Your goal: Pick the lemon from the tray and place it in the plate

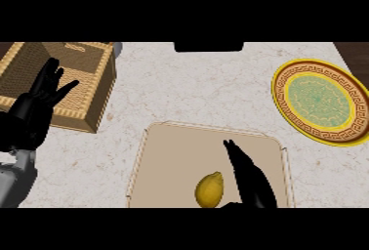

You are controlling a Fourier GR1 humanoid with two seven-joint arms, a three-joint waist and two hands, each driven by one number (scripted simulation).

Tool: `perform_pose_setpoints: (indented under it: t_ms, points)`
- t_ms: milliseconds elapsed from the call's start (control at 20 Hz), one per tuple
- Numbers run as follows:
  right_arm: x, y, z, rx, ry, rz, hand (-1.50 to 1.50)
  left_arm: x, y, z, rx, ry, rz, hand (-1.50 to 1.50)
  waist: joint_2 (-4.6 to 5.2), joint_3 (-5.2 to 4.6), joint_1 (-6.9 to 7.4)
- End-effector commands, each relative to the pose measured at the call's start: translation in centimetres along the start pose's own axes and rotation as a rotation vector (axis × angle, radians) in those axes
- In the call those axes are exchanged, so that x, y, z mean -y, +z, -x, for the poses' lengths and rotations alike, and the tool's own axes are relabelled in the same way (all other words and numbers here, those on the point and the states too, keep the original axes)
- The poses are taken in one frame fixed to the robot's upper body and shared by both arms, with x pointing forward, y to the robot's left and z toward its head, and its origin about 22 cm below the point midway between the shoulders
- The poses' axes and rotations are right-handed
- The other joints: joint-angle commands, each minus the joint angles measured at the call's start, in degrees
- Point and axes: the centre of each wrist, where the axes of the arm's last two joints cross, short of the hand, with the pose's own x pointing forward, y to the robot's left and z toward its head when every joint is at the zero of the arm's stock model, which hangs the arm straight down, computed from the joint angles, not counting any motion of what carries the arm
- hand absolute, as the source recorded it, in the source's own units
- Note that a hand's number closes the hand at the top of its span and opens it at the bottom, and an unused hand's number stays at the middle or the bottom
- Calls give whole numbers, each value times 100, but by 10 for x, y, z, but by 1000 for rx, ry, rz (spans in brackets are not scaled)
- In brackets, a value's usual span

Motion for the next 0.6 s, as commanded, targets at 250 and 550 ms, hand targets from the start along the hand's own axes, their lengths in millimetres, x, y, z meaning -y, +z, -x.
perform_pose_setpoints:
  t_ms: [250,550]
  points:
    - [-25,-17,-7,-25,70,-77,-150,15,16,55,-220,35,26,0,167,-168,-8]
    - [-28,-13,-17,85,118,-137,150,26,13,43,-226,40,35,0,134,-160,-25]
